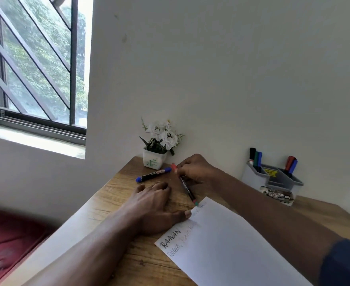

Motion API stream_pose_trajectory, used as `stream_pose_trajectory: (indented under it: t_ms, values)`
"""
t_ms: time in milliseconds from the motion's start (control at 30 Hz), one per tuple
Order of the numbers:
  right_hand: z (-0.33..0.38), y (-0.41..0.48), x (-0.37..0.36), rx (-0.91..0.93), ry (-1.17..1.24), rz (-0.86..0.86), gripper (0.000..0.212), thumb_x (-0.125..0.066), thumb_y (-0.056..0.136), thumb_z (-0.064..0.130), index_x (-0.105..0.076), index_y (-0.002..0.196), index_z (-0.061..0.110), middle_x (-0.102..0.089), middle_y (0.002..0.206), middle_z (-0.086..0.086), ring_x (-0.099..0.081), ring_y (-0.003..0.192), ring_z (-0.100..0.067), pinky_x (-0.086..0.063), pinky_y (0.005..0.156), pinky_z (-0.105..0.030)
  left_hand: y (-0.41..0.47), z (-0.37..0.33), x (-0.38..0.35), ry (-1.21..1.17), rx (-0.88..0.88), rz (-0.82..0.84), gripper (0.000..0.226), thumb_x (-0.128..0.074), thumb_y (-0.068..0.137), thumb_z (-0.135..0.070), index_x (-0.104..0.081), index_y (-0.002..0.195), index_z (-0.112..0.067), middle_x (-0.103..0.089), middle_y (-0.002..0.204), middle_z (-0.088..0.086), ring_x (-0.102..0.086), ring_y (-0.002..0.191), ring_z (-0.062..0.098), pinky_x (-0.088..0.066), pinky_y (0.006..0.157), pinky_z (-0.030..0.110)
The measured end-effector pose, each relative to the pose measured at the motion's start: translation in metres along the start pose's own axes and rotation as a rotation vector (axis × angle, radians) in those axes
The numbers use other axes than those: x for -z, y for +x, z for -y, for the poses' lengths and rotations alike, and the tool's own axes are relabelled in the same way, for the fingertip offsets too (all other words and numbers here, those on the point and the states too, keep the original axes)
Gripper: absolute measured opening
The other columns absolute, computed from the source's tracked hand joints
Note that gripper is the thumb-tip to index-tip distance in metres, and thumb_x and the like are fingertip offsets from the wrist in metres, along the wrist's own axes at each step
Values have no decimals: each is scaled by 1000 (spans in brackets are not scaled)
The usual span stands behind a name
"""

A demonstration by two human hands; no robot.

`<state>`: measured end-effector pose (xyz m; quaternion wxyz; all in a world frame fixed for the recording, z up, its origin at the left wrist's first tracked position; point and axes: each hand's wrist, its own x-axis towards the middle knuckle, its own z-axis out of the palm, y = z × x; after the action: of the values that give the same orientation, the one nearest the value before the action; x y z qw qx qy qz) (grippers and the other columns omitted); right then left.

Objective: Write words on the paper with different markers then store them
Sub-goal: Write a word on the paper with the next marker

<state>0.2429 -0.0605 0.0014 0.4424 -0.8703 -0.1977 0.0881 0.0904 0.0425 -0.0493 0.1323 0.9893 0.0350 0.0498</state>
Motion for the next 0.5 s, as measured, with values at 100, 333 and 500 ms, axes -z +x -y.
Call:
stream_pose_trajectory:
  t_ms: [100, 333, 500]
  values:
    - [3, -33, 26, 135, 208, -36, 8, -68, 94, 9, -72, 97, 14, -69, 89, -16, -69, 75, -24, -61, 65, -35, -1, -2, 3, -31, -10, -28, 96, -33, 84, -87, -37, 155, -22, -28, 166, -4, -28, 151, 15, -15, 126, 47]
    - [-34, -121, 56, 471, -125, -157, 22, -61, 100, 28, -70, 117, 39, -70, 75, 6, -59, 60, -4, -46, 54, -22, -11, -9, 4, -177, -148, -475, 67, -57, 90, -67, -49, 146, -32, -60, 138, -16, -55, 123, 2, -47, 105, 35]
    - [-75, -134, 37, 580, -224, -171, 18, -63, 97, 33, -77, 107, 27, -71, 76, 14, -62, 64, -6, -45, 54, -21, -22, -20, 2, -54, -292, -572, 51, -55, 92, -59, -53, 138, -37, -67, 108, -24, -60, 92, -7, -56, 78, 28]
